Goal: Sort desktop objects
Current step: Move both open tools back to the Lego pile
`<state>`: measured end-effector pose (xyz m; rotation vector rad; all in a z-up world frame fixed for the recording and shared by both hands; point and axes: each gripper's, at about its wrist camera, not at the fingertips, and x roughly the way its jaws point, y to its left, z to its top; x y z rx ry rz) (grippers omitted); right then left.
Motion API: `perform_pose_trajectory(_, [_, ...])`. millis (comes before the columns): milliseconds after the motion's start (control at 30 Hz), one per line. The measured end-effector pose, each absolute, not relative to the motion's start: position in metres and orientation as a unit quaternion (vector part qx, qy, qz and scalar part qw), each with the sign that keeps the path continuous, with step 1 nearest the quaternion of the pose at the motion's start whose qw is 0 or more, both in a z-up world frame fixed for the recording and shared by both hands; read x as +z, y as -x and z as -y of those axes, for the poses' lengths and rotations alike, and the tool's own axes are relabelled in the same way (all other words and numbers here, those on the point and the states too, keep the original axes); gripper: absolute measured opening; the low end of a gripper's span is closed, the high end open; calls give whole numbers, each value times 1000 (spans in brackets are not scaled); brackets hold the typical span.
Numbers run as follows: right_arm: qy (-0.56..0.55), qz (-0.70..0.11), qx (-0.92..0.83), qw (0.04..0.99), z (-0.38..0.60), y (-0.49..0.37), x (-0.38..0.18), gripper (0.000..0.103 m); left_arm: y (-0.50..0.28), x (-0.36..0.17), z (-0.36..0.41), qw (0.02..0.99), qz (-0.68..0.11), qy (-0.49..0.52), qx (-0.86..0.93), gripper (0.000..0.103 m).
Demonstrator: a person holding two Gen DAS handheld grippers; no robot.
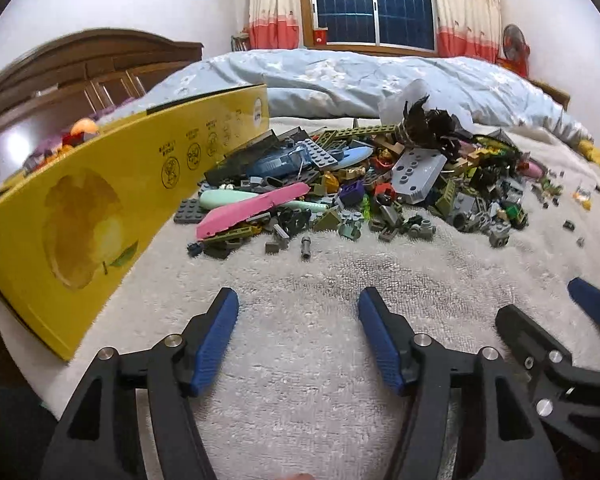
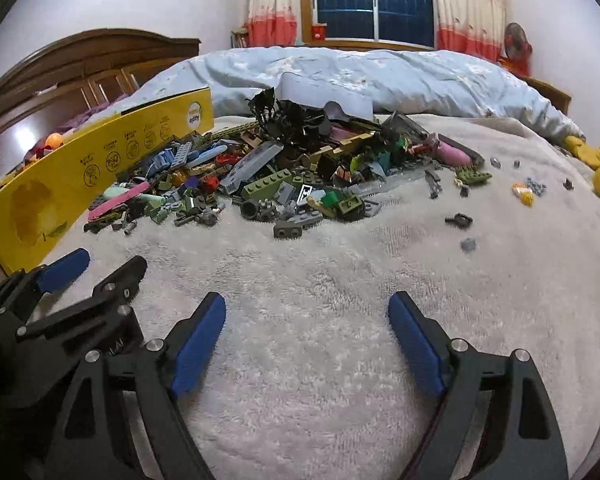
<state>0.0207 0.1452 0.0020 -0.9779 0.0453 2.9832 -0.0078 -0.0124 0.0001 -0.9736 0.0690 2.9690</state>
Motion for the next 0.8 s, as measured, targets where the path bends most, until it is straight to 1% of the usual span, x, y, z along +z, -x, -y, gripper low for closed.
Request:
perform_pose_trajectory(100, [307, -1, 951, 18, -139, -23, 0, 86, 6, -2, 14, 14, -22, 310, 950, 64])
perform_pose_trajectory(300, [310, -1, 950, 34, -138, -21, 1, 86, 6, -1, 17, 18, -20, 312, 950, 64])
perform_pose_trajectory(800, [308, 7, 951, 39, -137, -19, 2, 86, 2, -3, 18, 23, -26, 310, 950, 64])
